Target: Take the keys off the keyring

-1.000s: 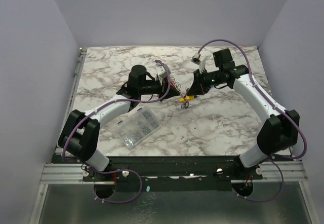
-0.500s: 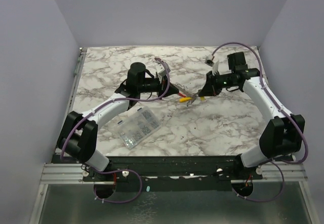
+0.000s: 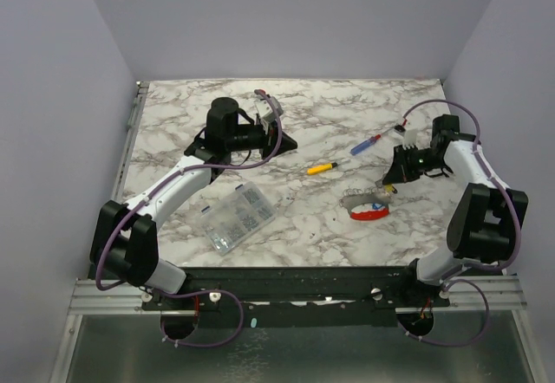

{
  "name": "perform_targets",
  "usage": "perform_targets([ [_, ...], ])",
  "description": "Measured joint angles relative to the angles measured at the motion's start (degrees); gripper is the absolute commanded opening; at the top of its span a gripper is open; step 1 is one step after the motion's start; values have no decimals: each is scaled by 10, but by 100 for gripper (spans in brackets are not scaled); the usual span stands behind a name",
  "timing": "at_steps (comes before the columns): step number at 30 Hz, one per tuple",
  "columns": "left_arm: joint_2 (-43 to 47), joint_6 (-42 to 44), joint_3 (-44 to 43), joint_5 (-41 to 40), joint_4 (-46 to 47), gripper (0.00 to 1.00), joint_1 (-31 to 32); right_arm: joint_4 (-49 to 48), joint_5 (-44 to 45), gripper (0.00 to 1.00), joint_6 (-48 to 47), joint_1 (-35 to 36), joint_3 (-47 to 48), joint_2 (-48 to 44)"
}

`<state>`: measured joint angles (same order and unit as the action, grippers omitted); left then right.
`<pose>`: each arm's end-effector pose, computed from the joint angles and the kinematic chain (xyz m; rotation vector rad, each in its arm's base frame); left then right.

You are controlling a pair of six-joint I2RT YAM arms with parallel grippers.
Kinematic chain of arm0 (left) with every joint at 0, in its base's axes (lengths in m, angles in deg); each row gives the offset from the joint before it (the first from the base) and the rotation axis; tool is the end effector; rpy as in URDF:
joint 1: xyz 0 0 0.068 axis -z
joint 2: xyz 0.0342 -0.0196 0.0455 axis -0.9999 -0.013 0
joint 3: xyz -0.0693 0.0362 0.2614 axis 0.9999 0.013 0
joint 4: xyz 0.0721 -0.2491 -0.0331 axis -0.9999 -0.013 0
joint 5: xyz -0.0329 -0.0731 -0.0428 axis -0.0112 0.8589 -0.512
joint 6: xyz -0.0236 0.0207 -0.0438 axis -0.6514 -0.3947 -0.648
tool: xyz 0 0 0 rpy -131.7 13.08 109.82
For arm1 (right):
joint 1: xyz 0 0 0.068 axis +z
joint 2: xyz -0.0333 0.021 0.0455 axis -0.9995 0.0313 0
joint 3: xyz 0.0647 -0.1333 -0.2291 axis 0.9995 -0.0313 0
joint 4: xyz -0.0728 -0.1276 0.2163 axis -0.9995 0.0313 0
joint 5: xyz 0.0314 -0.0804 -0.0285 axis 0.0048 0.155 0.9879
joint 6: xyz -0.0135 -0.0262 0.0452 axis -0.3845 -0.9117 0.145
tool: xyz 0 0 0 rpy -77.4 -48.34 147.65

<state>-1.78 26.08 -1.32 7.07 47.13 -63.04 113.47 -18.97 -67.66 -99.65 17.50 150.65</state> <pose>0.2900 -0.1722 0.3196 1.0113 1.5357 -1.0559 0.2925 -0.0360 0.2261 -0.5277 2.5144 0.7546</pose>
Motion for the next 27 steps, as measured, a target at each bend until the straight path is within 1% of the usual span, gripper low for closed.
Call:
perform_targets([
  [4,0,5,0,0,-8,0,0,14,-13,1,-13,0,-1,0],
  [8,0,9,0,0,-9,0,0,34,-29,1,-17,1,20,0],
  [12,0,13,0,0,-13,0,0,33,-25,1,-15,1,35,0],
  [16,0,15,0,-1,-13,0,0,30,-1,1,-12,-3,39,7],
  [22,0,17,3,-2,-14,0,0,21,28,1,-12,-39,65,64],
  [27,0,18,10,-2,-17,0,0,6,57,1,-18,-90,77,110],
])
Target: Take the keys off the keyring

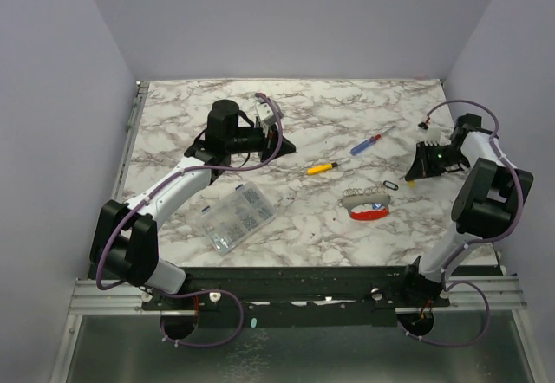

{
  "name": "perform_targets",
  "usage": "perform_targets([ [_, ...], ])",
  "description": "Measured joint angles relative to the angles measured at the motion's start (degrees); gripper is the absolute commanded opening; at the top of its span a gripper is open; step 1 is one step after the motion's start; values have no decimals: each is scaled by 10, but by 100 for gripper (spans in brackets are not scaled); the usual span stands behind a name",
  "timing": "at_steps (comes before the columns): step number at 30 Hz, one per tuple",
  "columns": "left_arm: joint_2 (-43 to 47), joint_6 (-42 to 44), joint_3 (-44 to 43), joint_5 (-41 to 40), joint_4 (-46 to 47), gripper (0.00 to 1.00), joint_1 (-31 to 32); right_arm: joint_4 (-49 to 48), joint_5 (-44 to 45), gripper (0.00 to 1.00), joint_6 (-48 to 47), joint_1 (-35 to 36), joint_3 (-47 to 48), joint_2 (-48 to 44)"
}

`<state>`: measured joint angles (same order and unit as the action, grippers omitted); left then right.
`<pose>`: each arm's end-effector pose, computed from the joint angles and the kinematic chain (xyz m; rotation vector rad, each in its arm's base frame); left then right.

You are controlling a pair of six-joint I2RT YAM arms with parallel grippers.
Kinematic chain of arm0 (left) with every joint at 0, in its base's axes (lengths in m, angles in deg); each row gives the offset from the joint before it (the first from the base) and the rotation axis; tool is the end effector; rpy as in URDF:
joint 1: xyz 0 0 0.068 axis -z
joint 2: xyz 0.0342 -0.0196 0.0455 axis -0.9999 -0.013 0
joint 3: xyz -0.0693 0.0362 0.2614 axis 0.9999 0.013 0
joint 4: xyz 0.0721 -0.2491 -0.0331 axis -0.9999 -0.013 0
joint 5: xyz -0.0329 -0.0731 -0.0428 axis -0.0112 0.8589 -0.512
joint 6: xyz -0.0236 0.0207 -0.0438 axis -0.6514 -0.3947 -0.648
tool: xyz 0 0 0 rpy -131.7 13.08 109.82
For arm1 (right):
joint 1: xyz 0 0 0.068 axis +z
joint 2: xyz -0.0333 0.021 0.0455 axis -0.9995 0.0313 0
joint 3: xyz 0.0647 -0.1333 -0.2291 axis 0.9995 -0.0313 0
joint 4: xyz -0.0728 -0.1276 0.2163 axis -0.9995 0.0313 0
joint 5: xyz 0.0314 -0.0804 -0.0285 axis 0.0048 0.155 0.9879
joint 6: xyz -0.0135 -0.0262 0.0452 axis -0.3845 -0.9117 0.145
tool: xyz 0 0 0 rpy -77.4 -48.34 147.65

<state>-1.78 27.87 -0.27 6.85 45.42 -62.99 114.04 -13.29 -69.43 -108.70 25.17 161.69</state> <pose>0.2884 -0.1716 0.3105 1.0287 1.5655 -1.0455 0.3202 -0.0984 0.2028 -0.3325 2.6310 0.6237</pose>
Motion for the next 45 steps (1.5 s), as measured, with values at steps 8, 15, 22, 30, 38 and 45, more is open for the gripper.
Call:
perform_targets([
  [8,0,2,2,0,0,0,0,-12,32,12,-26,-66,7,54],
  [15,0,2,3,-2,0,0,0,-11,37,37,-40,-68,8,63],
  [22,0,2,3,-8,0,0,0,-7,47,55,-50,-72,12,64],
  [30,-5,10,3,-11,-4,0,0,9,47,76,-64,-72,36,61],
  [38,-9,17,3,-24,-17,0,0,25,47,97,-73,-72,43,53],
  [45,-18,21,2,-27,-30,0,0,48,37,98,-83,-72,55,32],
])
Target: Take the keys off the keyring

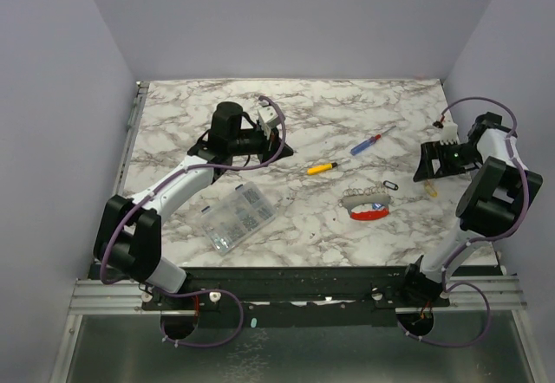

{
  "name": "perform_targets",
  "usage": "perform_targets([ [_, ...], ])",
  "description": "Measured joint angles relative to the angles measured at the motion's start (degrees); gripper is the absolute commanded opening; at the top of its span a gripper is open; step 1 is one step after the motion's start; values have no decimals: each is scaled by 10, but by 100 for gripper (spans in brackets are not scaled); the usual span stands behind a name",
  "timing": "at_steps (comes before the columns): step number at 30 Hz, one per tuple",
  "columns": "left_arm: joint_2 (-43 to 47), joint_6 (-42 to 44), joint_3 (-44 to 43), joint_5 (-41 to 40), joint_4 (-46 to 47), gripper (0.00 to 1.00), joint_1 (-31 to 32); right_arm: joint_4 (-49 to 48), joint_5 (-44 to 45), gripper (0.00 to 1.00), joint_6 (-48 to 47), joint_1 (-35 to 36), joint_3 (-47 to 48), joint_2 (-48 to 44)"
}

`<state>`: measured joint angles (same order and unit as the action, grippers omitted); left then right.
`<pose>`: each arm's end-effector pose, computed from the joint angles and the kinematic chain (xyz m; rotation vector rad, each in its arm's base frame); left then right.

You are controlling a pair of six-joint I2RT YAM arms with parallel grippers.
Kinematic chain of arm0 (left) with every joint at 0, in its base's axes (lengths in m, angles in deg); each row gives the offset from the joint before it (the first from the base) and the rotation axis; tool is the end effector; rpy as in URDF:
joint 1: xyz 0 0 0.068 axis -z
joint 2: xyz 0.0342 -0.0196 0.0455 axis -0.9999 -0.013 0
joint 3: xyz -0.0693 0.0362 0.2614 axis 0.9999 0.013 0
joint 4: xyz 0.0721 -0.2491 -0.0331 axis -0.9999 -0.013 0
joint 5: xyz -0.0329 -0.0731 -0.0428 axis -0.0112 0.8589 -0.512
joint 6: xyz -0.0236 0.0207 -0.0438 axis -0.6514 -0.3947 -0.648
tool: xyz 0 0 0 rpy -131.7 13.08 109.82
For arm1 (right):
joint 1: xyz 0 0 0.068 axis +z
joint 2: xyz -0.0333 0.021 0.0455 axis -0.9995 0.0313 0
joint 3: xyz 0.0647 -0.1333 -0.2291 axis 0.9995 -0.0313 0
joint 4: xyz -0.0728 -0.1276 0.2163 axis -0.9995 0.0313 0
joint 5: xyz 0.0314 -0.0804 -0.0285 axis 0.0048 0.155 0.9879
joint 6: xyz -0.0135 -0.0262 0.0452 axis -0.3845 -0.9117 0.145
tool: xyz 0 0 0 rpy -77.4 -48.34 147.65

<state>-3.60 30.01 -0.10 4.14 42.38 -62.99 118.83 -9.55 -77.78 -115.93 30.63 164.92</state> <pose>0.2937 -0.1729 0.2940 1.0233 1.6500 -1.0015 0.3155 -0.1455 0.2070 -0.3383 2.6684 0.5023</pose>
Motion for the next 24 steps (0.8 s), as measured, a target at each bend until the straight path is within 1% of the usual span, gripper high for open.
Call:
perform_targets([
  [3,-1,0,-2,-5,-7,2,0,17,-12,98,-7,0,7,-10],
  [7,-10,1,-26,-11,-27,10,-1,44,-40,98,-15,0,23,-27],
  [9,-19,2,-46,-12,-45,16,-5,57,-56,98,-17,3,34,-34],
  [16,-64,2,-112,-11,-116,49,-48,93,-104,96,-34,35,50,-63],
  [18,-71,2,-120,-11,-135,58,-61,93,-106,95,-40,56,37,-72],
  [21,-74,6,-120,-12,-157,73,-79,89,-97,94,-49,91,-10,-87],
  [24,-74,12,-120,-13,-171,75,-84,85,-86,92,-51,123,-59,-88],
])
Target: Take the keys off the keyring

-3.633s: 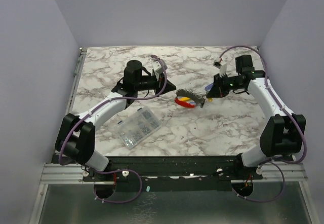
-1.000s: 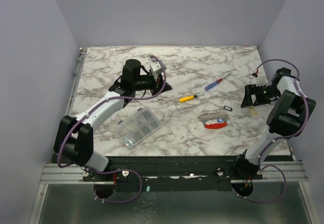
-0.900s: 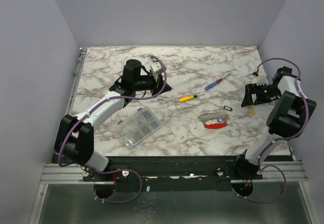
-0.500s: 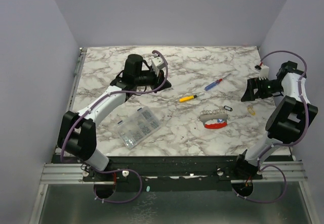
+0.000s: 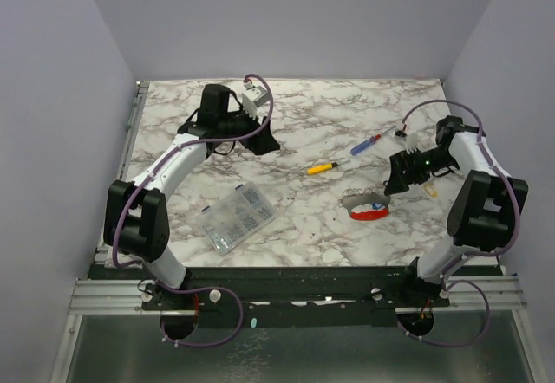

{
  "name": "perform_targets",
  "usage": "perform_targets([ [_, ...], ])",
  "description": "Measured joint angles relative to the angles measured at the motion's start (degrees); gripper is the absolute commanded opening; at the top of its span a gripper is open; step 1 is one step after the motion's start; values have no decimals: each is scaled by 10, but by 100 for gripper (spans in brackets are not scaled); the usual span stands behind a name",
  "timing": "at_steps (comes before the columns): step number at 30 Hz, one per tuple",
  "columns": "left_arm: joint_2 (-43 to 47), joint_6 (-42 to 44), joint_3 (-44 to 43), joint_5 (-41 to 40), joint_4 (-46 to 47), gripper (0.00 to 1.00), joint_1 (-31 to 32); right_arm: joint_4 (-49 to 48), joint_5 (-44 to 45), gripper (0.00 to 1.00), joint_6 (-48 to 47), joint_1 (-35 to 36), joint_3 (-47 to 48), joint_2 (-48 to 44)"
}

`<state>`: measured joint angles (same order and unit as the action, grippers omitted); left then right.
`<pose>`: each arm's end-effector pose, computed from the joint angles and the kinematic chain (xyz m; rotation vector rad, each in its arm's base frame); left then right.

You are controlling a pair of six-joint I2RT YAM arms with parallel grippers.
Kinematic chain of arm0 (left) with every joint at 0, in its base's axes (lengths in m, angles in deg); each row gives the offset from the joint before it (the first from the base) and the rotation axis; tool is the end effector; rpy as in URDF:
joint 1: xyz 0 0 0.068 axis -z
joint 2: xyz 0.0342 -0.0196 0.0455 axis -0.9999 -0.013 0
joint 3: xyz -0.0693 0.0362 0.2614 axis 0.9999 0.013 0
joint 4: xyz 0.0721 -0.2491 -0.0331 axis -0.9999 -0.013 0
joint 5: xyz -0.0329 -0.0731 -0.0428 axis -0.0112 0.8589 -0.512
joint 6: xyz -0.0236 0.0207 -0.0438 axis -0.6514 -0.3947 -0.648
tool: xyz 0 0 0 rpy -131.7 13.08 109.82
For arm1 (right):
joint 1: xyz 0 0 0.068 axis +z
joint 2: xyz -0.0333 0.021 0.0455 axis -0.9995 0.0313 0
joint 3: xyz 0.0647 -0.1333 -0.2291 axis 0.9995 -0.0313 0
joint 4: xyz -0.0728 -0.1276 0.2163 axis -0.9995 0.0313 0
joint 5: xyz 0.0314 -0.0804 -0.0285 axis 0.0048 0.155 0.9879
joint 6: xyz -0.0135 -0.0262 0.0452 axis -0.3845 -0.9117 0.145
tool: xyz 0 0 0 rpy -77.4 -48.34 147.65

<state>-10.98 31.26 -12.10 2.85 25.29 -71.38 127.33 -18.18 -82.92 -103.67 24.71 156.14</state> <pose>0.3425 -0.1362 0.2950 0.8704 1.9119 -0.9351 0.2945 -0.0582 0.2287 -0.6988 2.5623 0.7853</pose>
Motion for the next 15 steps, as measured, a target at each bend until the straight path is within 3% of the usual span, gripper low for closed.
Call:
perform_targets([
  [15,0,11,18,-15,-11,76,0,-48,26,84,21,77,-88,69],
])
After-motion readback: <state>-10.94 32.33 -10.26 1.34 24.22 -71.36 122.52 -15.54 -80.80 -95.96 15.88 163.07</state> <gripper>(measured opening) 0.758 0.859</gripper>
